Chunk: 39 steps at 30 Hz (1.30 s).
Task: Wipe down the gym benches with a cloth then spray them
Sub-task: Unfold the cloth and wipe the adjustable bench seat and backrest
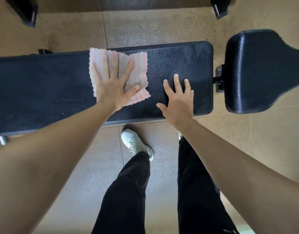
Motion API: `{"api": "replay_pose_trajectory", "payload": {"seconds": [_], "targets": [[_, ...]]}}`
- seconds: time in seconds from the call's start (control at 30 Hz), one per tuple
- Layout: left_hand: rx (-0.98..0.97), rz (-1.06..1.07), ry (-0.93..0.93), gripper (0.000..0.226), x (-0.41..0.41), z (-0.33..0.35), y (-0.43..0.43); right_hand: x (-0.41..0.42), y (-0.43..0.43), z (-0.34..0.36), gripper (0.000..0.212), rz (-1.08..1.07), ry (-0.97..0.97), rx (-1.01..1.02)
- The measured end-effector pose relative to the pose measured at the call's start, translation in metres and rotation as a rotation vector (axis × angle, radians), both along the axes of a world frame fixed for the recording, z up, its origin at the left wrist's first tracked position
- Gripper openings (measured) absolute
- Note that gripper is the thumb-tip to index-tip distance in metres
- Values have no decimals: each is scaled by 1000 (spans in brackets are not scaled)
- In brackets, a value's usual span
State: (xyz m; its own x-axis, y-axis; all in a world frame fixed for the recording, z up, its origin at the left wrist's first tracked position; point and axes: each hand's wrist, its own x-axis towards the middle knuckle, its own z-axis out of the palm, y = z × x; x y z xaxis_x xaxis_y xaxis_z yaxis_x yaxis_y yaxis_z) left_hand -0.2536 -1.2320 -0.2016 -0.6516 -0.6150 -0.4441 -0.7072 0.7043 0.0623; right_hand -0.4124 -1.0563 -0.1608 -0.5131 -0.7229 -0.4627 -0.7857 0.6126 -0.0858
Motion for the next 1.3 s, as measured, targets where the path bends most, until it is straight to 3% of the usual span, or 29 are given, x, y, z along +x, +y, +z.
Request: {"api": "replay_pose_trajectory", "payload": {"seconds": [0.27,0.4,0.57,0.83,1.03,1.3], "targets": [[80,-37,95,81,81,-6,74,-1,-8,9,85,-47,-55,20],[96,-24,18,82,86,-2,76,0,-7,11,85,-45,-37,-1],[139,150,-18,77,75,5,44,6,-15,16,70,-90,-78,-94],[71,239,-103,79,66,7,-67,46,-61,11,74,206,-172,-278],[61,203,-36,88,79,6,-96,73,-66,-6,102,345,-84,-75],[63,176,-11,86,130,4,-16,99,-75,4,107,186,-67,41]]}}
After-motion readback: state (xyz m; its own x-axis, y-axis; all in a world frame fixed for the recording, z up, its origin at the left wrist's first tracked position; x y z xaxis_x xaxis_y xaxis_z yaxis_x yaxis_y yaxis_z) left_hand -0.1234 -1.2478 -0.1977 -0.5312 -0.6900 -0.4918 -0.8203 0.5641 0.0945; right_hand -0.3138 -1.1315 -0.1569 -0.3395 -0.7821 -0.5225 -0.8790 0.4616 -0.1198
